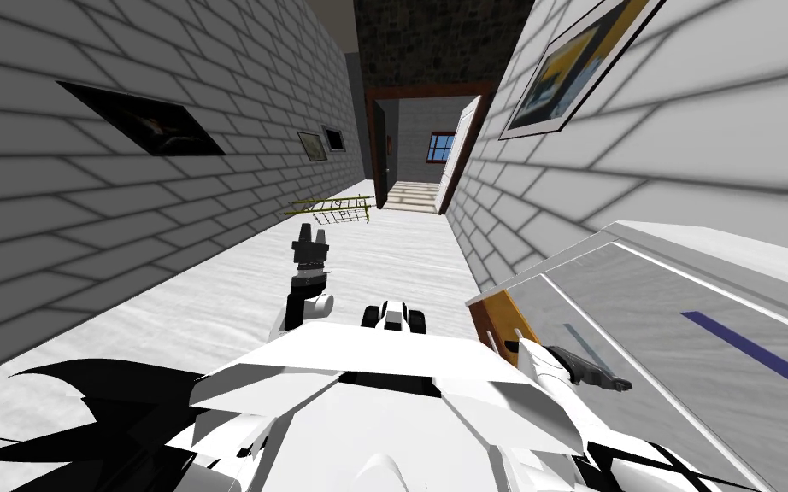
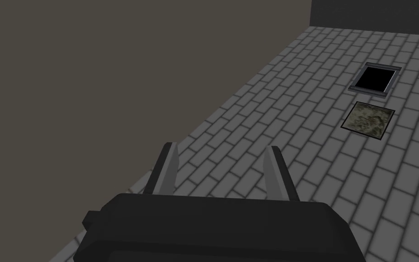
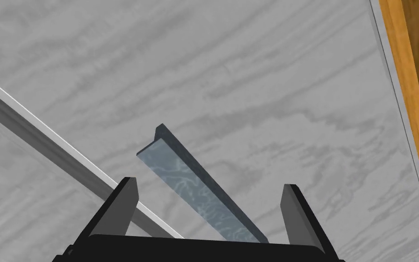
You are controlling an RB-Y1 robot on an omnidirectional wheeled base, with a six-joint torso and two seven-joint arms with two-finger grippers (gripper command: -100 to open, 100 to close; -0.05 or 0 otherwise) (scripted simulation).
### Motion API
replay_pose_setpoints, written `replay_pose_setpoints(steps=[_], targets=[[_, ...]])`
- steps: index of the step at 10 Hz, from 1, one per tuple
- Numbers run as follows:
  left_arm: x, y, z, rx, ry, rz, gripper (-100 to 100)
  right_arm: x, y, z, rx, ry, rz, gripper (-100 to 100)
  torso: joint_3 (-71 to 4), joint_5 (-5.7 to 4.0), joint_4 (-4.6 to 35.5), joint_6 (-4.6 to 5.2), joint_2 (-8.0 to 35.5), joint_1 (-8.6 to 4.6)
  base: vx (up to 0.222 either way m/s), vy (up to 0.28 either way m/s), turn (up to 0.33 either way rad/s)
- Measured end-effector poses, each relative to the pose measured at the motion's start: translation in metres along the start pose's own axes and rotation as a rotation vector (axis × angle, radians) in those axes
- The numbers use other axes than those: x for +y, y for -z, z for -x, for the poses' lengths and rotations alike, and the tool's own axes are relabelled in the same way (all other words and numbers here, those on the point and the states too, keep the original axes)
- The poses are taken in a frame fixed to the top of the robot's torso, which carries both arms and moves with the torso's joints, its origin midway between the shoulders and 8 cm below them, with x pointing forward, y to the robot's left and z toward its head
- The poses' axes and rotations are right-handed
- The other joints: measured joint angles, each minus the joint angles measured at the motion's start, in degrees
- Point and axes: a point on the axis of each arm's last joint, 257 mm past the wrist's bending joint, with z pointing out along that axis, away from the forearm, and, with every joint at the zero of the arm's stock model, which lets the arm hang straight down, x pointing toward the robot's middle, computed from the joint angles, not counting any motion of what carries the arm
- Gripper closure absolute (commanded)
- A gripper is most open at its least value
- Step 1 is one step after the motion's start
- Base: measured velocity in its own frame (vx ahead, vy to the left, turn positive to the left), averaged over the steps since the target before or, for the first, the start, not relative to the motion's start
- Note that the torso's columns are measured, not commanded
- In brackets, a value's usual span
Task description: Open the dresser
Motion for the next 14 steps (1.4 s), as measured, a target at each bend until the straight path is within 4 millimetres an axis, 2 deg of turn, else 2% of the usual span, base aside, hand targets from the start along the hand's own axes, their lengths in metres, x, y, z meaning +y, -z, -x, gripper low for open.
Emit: replay_pose_setpoints(steps=[1,2,3,4,6,8,9,11,12,14], targets=[[0.000,0.000,0.000,0.000,0.000,0.000,0,0.002,0.001,0.003,0.008,-0.003,-0.007,-100,0.05,-0.03,0.02,0.04,0.07,-0.10,-0.055,-0.060,0.028],[0.000,0.000,0.000,0.000,0.000,0.000,0,0.001,0.001,0.004,0.009,-0.001,-0.009,100,-0.13,0.03,-0.06,0.07,-0.25,0.20,0.071,0.052,-0.201],[0.000,0.000,0.000,0.000,0.000,0.000,0,-0.005,-0.003,0.005,-0.006,0.003,-0.009,100,-0.32,-0.15,-0.24,0.20,-0.69,0.42,0.038,0.042,-0.084],[0.000,0.000,0.000,0.000,0.000,0.000,0,-0.009,-0.004,0.004,-0.009,0.007,-0.015,100,-0.25,-0.37,-0.17,-0.08,-0.63,-0.08,-0.080,0.113,0.167],[0.000,0.000,0.000,0.000,0.001,0.000,0,-0.013,-0.006,0.003,0.019,0.009,-0.040,100,0.00,-0.29,0.03,-0.45,-0.30,0.07,-0.092,0.176,0.155],[0.000,0.000,0.000,0.000,0.001,0.000,0,-0.009,-0.005,0.003,0.045,0.010,-0.051,100,-0.21,-0.25,-0.03,-0.51,-0.59,-0.15,-0.068,0.128,0.096],[0.000,0.000,0.000,0.000,0.000,0.000,0,-0.008,-0.004,0.002,0.048,0.013,-0.051,100,-0.32,-0.13,-0.10,-0.16,-0.63,-0.36,-0.079,0.102,0.119],[0.000,0.000,0.000,0.000,0.001,0.000,0,-0.012,-0.004,0.002,0.074,0.007,-0.080,100,-0.08,-0.31,-0.03,-0.47,-0.42,0.10,-0.102,0.194,0.202],[0.000,0.000,0.000,0.000,0.001,0.000,0,-0.011,-0.003,0.002,0.085,0.006,-0.087,-100,-0.19,-0.27,-0.06,-0.39,-0.59,-0.01,-0.033,0.156,-0.003],[0.000,0.000,0.000,0.000,0.000,0.000,0,-0.019,-0.015,0.014,0.086,0.007,-0.084,-100,-0.35,0.10,-0.14,0.11,-0.51,-0.14,0.008,0.063,-0.030]])
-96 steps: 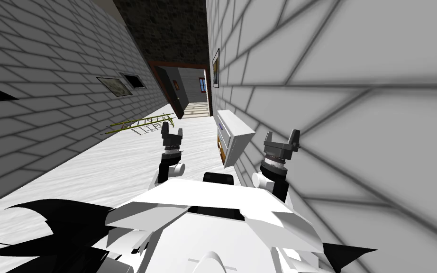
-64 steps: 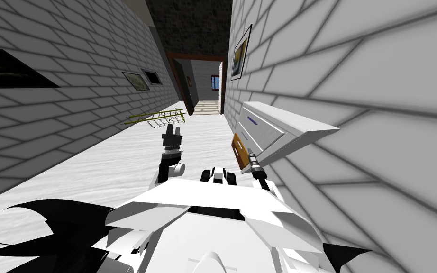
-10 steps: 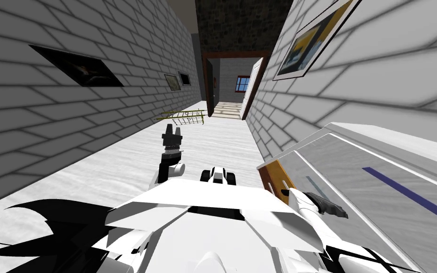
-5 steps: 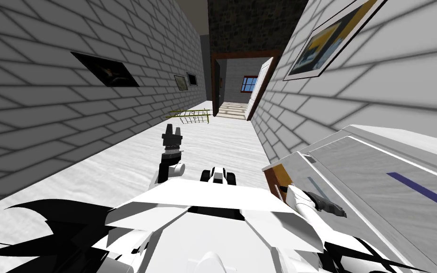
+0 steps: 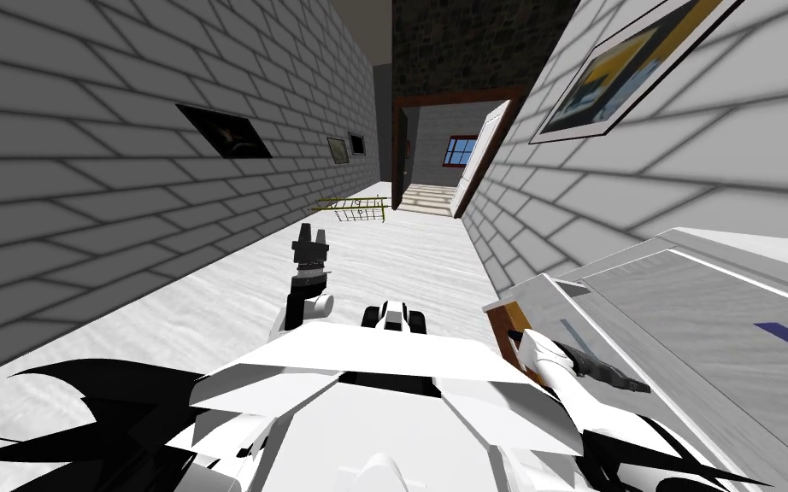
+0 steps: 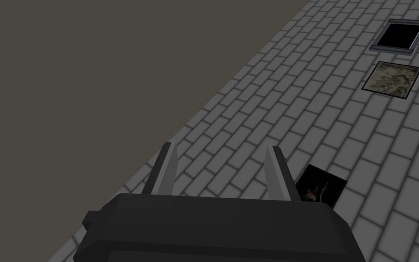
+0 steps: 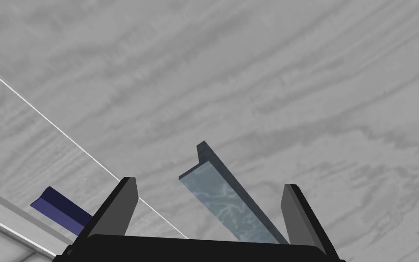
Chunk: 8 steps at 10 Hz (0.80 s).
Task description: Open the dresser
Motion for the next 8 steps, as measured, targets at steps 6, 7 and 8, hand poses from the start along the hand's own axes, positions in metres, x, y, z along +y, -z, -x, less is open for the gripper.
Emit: replay_pose_setpoints(steps=[6,7,8], targets=[[0.000,0.000,0.000,0.000,0.000,0.000,0,-0.031,-0.035,0.029,-0.005,0.001,0.003,-100,0.15,0.48,0.16,-0.02,0.39,0.88,0.003,0.060,-0.015],[0.000,0.000,0.000,0.000,0.000,0.000,0,-0.034,-0.040,0.034,-0.005,0.003,0.004,-100,0.12,0.66,0.17,-0.01,0.41,1.02,-0.003,0.021,0.004],[0.000,0.000,0.000,0.000,0.000,0.000,0,-0.032,-0.040,0.033,-0.004,0.005,0.010,0,0.13,0.56,0.16,0.00,0.38,0.98,0.000,0.000,0.000]])
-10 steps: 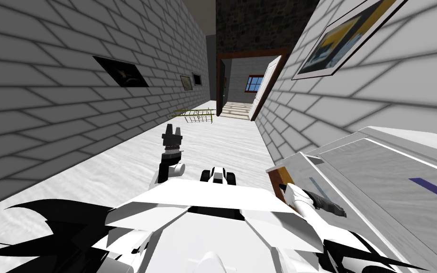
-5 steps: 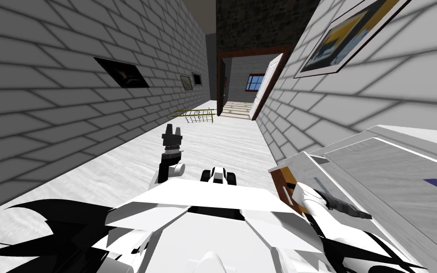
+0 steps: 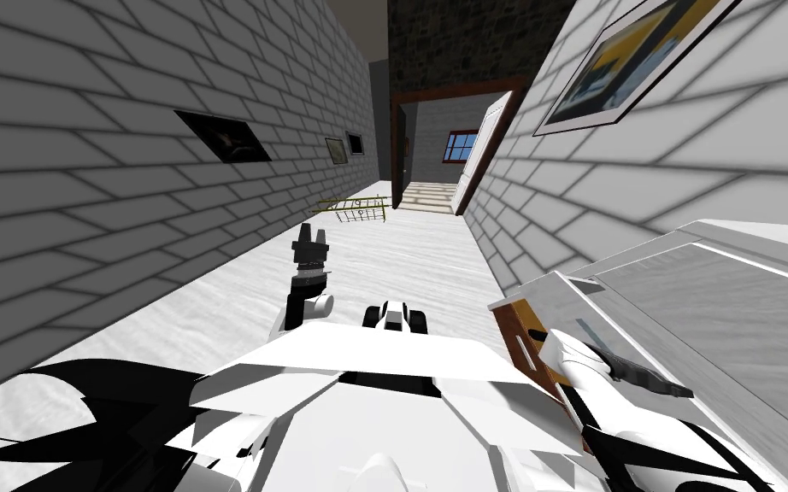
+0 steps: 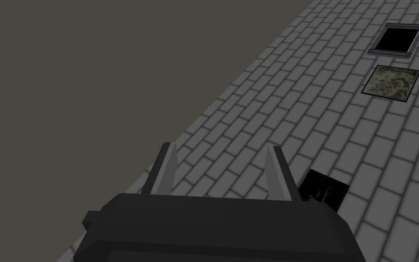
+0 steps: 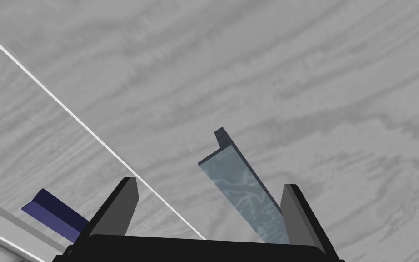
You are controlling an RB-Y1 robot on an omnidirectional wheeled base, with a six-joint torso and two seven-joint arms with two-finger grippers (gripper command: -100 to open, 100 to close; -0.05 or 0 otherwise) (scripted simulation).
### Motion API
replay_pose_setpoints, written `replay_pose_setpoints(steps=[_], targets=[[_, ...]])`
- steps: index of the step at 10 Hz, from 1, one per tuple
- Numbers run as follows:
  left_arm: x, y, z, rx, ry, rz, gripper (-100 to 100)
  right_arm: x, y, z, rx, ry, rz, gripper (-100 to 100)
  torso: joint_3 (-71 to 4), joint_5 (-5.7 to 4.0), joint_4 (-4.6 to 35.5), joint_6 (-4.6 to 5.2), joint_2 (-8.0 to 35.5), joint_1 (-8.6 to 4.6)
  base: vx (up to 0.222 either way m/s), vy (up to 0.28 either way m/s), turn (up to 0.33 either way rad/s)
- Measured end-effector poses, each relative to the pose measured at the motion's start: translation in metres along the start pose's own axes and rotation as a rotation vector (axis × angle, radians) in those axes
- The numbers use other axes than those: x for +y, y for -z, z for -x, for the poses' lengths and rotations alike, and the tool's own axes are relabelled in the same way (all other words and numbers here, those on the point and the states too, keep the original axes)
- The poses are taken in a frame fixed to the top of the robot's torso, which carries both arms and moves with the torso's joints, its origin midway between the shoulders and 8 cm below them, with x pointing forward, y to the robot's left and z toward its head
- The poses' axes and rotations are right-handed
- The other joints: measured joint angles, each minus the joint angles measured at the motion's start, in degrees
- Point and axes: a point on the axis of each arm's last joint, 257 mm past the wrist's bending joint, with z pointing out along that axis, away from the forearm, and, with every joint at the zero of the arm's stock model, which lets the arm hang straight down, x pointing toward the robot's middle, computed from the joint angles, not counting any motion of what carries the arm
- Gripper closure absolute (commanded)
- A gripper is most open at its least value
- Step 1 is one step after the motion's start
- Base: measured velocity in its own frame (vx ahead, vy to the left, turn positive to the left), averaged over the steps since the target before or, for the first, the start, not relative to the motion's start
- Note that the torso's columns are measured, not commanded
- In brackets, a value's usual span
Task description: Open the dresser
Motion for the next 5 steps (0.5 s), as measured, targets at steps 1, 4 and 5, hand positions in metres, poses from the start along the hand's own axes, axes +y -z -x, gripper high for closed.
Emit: replay_pose_setpoints(steps=[1,4,5], targets=[[0.0000,0.0000,0.0000,0.000,0.000,0.000,0,0.0024,0.0012,-0.0021,0.003,0.001,0.004,0,0.00,-0.08,-0.01,-0.01,-0.03,-0.11,0.000,0.000,0.000],[0.0000,0.0000,0.0000,0.000,0.000,0.000,0,0.0069,0.0034,-0.0065,0.008,0.005,0.013,0,0.02,-0.28,-0.04,-0.04,-0.07,-0.30,0.000,0.000,0.000],[0.0000,0.0000,0.0000,0.000,0.000,0.000,0,0.0080,0.0039,-0.0075,0.010,0.006,0.015,0,0.02,-0.33,-0.05,-0.05,-0.09,-0.34,0.000,0.000,0.000]])
